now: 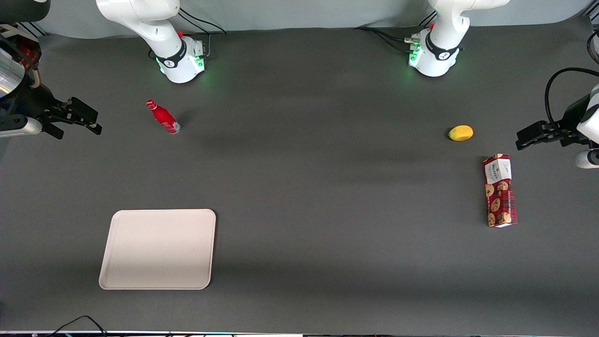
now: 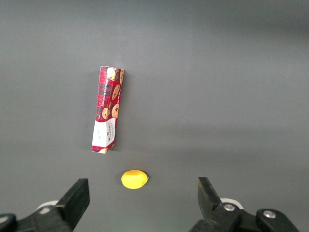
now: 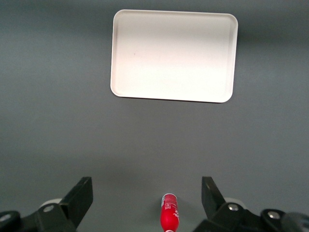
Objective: Place coke bottle on tray
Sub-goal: 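Move the open right gripper toward the red Coca-Cola bottle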
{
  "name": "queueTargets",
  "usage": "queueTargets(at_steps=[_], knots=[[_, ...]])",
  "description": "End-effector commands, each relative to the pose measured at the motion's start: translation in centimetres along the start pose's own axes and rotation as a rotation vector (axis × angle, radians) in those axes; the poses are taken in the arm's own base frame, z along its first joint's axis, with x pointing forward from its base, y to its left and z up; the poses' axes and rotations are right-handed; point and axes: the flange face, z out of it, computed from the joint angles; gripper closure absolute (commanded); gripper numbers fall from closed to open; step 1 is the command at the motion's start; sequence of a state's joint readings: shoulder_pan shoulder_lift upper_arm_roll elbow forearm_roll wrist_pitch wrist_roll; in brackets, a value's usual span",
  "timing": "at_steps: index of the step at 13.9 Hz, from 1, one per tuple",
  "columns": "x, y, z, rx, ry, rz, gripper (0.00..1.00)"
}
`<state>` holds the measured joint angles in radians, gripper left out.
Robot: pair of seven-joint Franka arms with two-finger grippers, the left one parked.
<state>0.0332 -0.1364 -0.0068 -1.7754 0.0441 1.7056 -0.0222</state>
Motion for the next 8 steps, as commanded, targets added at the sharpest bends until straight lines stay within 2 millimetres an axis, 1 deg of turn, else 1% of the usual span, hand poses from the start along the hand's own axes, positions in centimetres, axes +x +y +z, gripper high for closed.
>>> queueTargets(at_steps=[1, 5, 7, 8], knots=[[0.0, -0.1, 0.2, 0.008, -0.001, 0.018, 0.00], [-0.2, 0.1, 0.8, 0.007, -0.028, 0.016, 0.00], [-1.4, 0.2, 2.0, 0.007, -0.109, 0.015, 0.00], [-2.9, 0.4, 3.2, -0.003, -0.146, 0.012, 0.00]])
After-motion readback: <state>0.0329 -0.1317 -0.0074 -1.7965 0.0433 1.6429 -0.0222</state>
